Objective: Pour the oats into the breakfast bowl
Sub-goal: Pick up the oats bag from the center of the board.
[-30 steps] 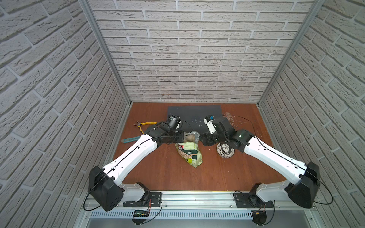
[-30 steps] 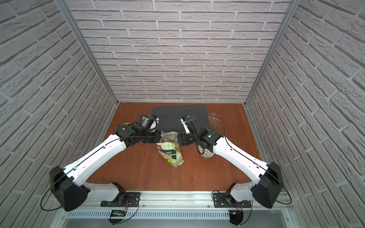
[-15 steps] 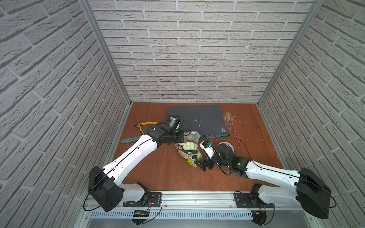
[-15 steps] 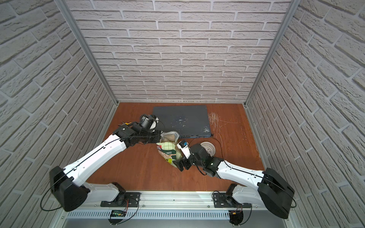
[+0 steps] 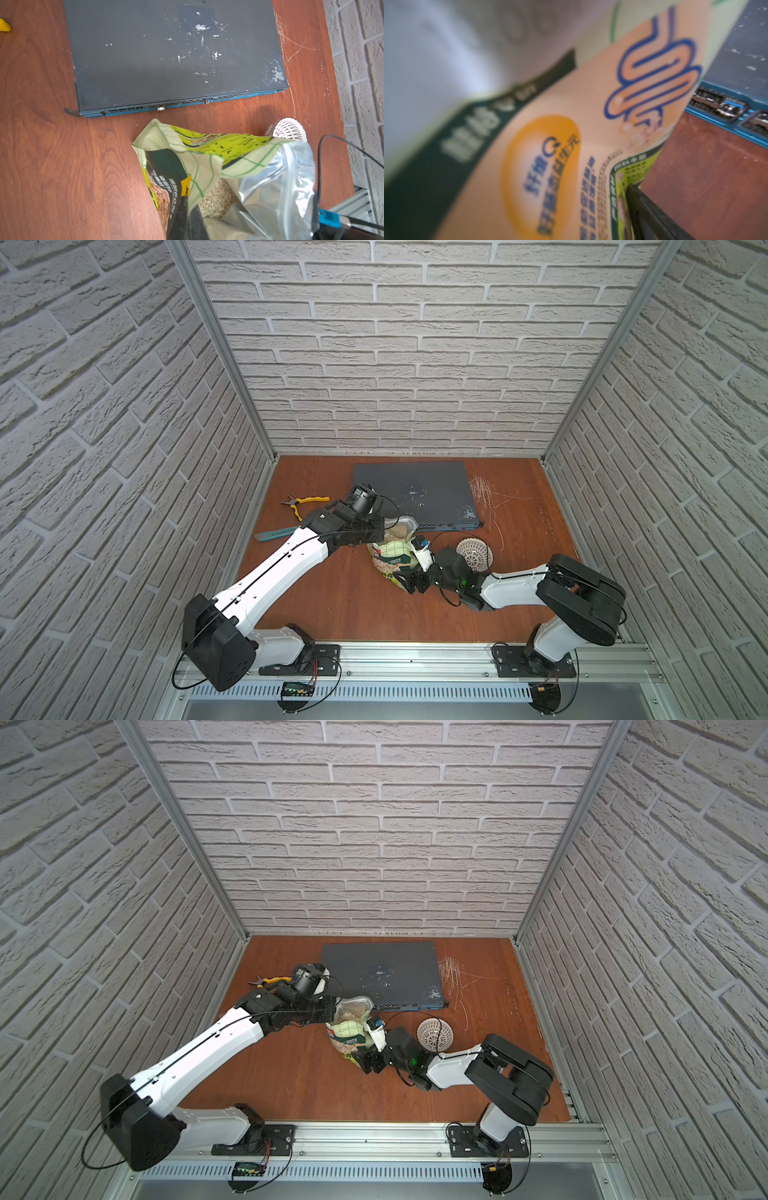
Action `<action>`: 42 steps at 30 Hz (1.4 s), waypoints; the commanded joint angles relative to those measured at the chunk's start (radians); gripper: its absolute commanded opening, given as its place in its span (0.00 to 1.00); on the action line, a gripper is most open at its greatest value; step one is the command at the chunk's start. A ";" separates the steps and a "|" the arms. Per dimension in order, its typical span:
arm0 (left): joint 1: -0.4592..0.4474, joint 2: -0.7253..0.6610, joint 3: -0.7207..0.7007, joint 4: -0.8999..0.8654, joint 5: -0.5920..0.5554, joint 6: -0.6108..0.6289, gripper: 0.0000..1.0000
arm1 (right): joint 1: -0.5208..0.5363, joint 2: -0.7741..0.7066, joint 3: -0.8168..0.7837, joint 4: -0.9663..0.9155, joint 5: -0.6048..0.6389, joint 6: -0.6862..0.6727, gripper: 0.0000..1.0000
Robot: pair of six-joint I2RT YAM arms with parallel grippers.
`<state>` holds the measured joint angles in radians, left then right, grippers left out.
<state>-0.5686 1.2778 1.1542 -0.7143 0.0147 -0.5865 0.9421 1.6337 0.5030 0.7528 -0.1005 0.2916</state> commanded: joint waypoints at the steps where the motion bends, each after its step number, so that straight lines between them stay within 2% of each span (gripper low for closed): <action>1: 0.017 -0.021 -0.044 0.008 -0.031 -0.024 0.00 | 0.017 0.054 0.012 0.012 -0.045 0.038 0.73; 6: 0.038 -0.066 -0.076 0.019 -0.037 -0.036 0.00 | 0.016 0.072 0.069 -0.064 -0.062 0.015 0.24; 9: 0.045 -0.101 -0.088 0.026 -0.038 -0.035 0.00 | 0.014 0.054 0.071 -0.075 -0.048 -0.004 0.04; 12: 0.045 -0.138 -0.092 0.037 -0.033 -0.025 0.00 | 0.013 -0.004 0.069 -0.085 -0.028 -0.031 0.03; 14: 0.045 -0.164 -0.085 0.042 -0.028 -0.013 0.07 | 0.009 -0.063 0.066 -0.089 -0.022 -0.048 0.03; 19: 0.047 -0.257 -0.059 0.064 -0.026 0.015 0.36 | -0.032 -0.241 0.071 -0.137 -0.035 -0.086 0.03; 24: 0.050 -0.367 -0.063 0.110 -0.028 0.021 0.47 | -0.126 -0.414 0.098 -0.239 -0.077 -0.098 0.03; 28: 0.048 -0.396 -0.095 0.148 0.012 0.023 0.52 | -0.224 -0.536 0.175 -0.411 -0.068 -0.123 0.03; 33: 0.023 -0.312 -0.203 0.318 0.132 -0.069 0.60 | -0.346 -0.650 0.304 -0.701 0.057 -0.199 0.03; 36: -0.026 -0.191 -0.255 0.484 0.172 -0.140 0.62 | -0.406 -0.696 0.348 -0.848 0.181 -0.253 0.03; 42: -0.128 0.085 -0.166 0.625 0.209 -0.192 0.66 | -0.452 -0.790 0.379 -0.987 0.420 -0.337 0.03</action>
<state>-0.6632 1.3075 0.9329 -0.2478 0.1726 -0.7353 0.4931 0.8951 0.8227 -0.2649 0.1822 0.0219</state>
